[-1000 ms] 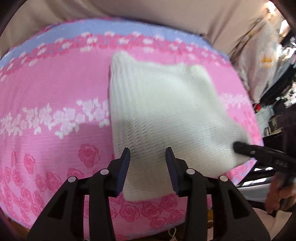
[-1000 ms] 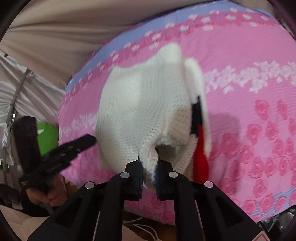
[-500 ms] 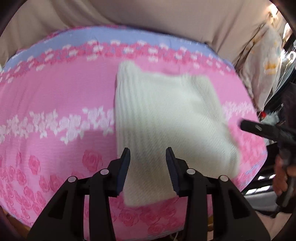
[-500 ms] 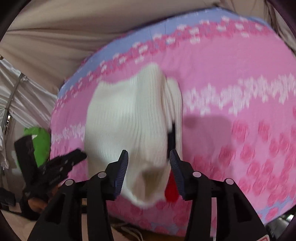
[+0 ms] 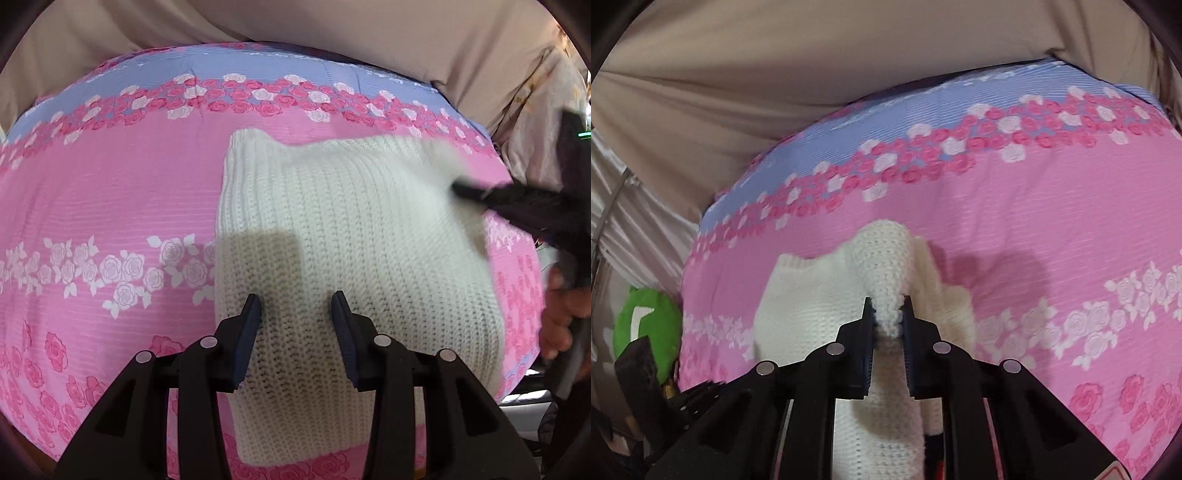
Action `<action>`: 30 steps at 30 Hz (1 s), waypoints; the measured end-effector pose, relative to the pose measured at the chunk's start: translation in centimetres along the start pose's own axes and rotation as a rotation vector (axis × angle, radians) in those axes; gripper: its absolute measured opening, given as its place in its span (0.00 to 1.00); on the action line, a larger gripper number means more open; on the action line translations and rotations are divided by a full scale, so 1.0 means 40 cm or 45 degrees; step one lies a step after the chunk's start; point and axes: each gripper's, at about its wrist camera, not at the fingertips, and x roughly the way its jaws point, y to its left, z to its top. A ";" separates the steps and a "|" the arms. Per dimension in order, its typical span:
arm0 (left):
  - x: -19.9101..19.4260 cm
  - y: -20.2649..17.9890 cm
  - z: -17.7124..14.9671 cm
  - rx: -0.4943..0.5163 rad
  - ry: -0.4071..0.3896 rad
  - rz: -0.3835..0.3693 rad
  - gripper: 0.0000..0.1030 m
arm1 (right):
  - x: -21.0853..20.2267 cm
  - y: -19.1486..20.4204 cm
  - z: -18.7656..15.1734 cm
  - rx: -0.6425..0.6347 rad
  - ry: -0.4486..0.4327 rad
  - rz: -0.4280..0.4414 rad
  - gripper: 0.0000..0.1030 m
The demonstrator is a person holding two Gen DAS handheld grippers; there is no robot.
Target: Fold small clothes
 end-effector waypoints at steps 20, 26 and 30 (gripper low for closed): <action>0.007 -0.009 -0.012 0.010 -0.027 0.051 0.40 | -0.054 0.015 -0.251 -0.061 0.266 0.014 0.01; -0.025 0.006 -0.013 -0.052 -0.038 0.011 0.42 | 0.011 0.003 -0.273 -0.120 0.333 -0.072 0.00; -0.052 0.045 -0.017 -0.108 -0.048 0.009 0.42 | -0.059 0.017 -0.222 -0.039 0.187 -0.015 0.06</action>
